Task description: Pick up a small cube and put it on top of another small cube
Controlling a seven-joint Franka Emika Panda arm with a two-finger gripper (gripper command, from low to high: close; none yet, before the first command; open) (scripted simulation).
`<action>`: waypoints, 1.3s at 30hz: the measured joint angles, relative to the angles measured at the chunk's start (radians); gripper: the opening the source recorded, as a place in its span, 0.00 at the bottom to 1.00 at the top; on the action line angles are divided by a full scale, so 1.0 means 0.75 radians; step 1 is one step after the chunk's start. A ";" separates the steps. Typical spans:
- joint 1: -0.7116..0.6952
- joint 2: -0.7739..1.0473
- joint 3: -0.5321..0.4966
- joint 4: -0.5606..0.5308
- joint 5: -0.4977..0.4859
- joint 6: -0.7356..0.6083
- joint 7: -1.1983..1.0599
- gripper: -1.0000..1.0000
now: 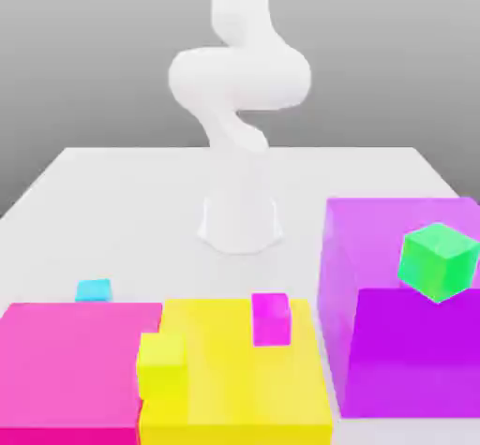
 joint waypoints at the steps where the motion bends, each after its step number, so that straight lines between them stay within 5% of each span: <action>1: 0.000 0.045 -0.049 -0.035 -0.003 0.034 -0.055 0.50; 13: -0.038 0.574 -0.546 -0.436 -0.021 0.418 -0.689 0.50; 22: -0.164 0.924 -0.784 -0.700 -0.066 0.683 -1.091 0.50; 29: -0.195 1.074 -0.683 -0.669 0.245 0.778 -1.346 0.50; 39: -0.526 1.286 -0.233 -0.613 0.733 0.916 -1.704 0.50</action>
